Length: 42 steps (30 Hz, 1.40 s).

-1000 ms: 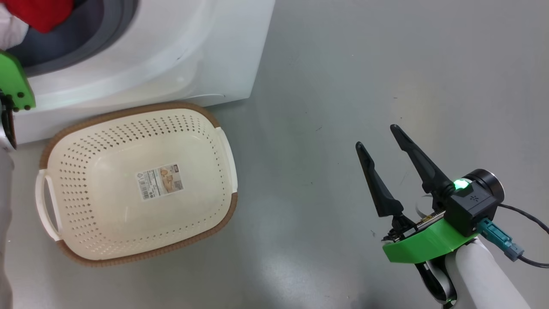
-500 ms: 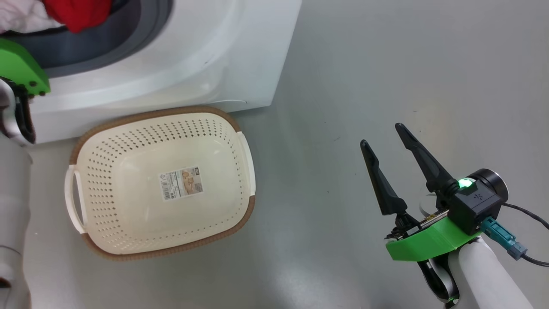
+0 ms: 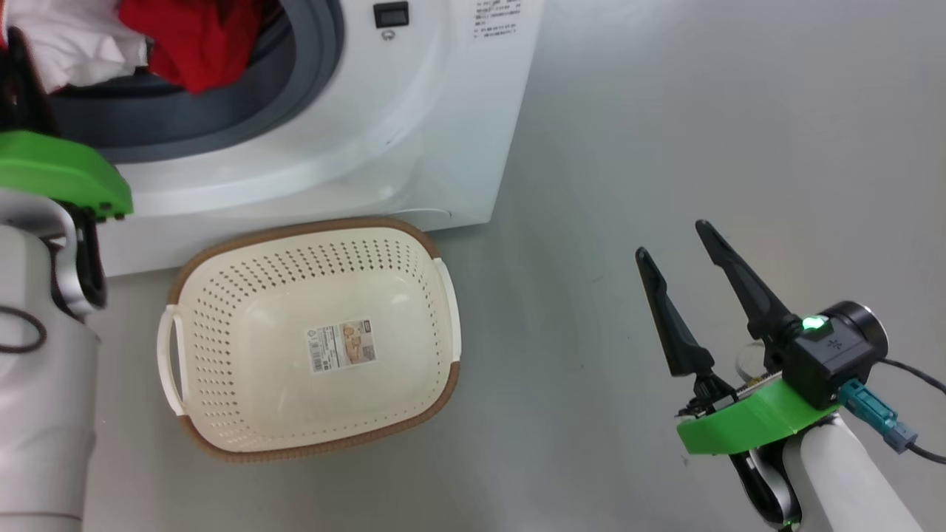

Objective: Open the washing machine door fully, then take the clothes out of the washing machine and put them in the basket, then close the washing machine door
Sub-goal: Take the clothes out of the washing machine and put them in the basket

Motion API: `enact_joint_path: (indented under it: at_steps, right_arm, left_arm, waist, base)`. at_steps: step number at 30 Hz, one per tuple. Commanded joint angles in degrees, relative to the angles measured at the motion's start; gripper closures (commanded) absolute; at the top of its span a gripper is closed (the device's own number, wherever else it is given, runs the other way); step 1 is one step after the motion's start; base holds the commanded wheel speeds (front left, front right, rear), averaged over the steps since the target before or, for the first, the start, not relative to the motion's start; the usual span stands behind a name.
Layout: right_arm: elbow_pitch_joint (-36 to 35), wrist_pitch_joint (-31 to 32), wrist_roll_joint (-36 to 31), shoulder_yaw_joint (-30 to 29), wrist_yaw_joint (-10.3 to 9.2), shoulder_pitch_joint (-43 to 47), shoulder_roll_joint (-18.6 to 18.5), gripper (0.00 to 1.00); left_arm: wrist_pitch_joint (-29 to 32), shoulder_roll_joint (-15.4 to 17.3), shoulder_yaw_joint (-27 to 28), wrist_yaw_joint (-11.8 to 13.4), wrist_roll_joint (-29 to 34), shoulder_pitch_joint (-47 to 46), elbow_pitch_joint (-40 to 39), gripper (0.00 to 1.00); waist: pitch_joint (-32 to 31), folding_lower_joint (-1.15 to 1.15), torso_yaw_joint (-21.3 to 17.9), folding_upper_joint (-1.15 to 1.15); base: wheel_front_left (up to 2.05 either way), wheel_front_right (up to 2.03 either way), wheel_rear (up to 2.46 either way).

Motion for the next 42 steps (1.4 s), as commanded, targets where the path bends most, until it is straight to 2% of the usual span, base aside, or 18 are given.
enact_joint_path:
  at_steps: [1, 23, 36, 42]
  right_arm:
    - [-1.11, -0.37, 0.29, 0.84, 0.35, 1.92, -0.28, 0.0]
    - [0.26, -0.37, 1.02, 1.19, 0.35, 6.13, 0.64, 0.0]
    - [0.76, -0.37, 1.49, 1.55, 0.35, 8.17, 0.67, 0.0]
    - [0.6, -0.37, 1.62, 1.84, 0.35, 8.6, 0.69, 0.0]
  left_arm:
    - [-0.68, 1.96, 1.9, -0.01, 0.77, 2.07, -3.74, 1.0]
    - [-0.4, 0.01, 3.52, 1.26, 4.54, 23.39, -27.49, 1.0]
    - [6.43, 0.46, 2.55, 3.36, 4.76, 35.19, -46.5, 1.0]
    - [9.26, -0.25, 1.8, 3.57, 3.6, 39.15, -49.71, 1.0]
  waist:
    - [-1.77, 0.0, 0.79, 0.0]
    - [-12.7, 0.0, 1.4, 0.0]
    - [-17.61, 0.0, 1.06, 0.0]
    - [-17.61, 0.0, 1.04, 0.0]
  base:
    - [0.0, 0.0, 0.0]
    - [0.0, 0.0, 0.0]
    - [0.0, 0.0, 0.0]
    - [0.0, 0.0, 0.0]
